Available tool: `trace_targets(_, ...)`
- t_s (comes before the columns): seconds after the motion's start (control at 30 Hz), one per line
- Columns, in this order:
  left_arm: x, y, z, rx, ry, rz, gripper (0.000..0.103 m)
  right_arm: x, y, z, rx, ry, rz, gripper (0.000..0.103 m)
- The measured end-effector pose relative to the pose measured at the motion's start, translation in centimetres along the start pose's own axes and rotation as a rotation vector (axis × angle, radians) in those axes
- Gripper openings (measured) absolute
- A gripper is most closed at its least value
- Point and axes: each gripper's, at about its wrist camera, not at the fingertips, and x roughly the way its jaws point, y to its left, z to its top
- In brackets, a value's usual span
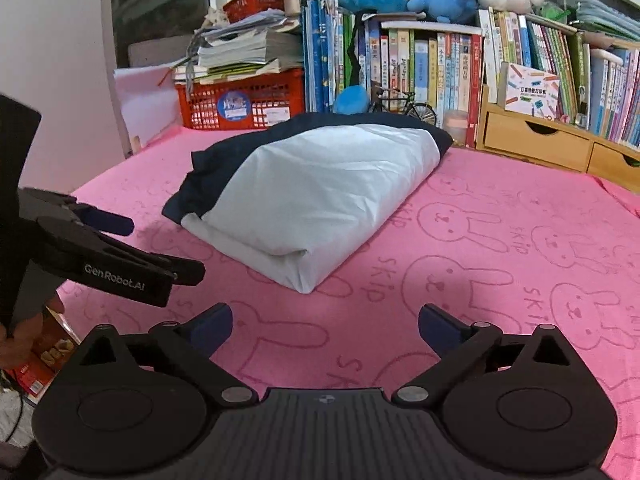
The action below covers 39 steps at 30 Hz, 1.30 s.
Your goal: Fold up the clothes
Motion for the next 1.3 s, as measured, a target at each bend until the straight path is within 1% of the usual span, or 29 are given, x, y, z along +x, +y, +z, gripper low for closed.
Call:
trace_targets(0.2,0.0,-0.5,-0.2,0.014,0.005,0.001,0.103,-0.3,0.2,-0.3,-0.027,-0.010,-0.004,0.101)
trace_targets(0.33,0.4,-0.7,-0.1,0.016,0.019,-0.017,0.103,-0.2,0.2,-0.1,-0.018,-0.016,-0.007,0.102)
trace_targets(0.43,0.6,-1.0,-0.1,0.018,0.022,0.004,0.103,-0.1,0.1,0.0,-0.016,-0.017,-0.009,0.102)
trace_targets(0.53,0.4,-1.2,-0.1,0.021,0.004,0.026,0.103,0.0,0.1,0.0,-0.014,-0.019,-0.010,0.102)
trace_targets(0.7,0.2,-1.0,0.2,-0.008,-0.005,-0.015,0.103,0.3,0.1,0.0,-0.007,-0.020,-0.007,0.102)
trace_targets(0.83,0.4,-1.3,0.2,-0.008,-0.007,0.003,0.103,0.4,0.1,0.0,-0.001,-0.028,-0.010,0.102)
trace_targets(0.9,0.9,-1.5,0.2,-0.006,0.010,0.008,0.103,0.4,0.1,0.0,0.003,-0.033,-0.013,0.102)
trace_targets(1.03,2.4,-1.6,-0.3,-0.015,0.049,-0.006,0.103,0.7,0.1,0.1,0.008,-0.038,-0.018,0.102)
trace_targets(1.1,2.7,-1.3,-0.7,-0.040,0.036,-0.024,0.103,0.9,0.1,0.0,0.010,-0.039,-0.026,0.102)
trace_targets(1.2,3.0,-0.7,-0.6,-0.081,0.046,-0.053,0.103,1.2,0.0,0.0,0.021,-0.036,-0.030,0.102)
trace_targets(1.3,3.0,-0.8,-0.8,-0.077,0.034,-0.058,0.103,1.5,-0.1,0.0,0.027,-0.036,-0.029,0.102)
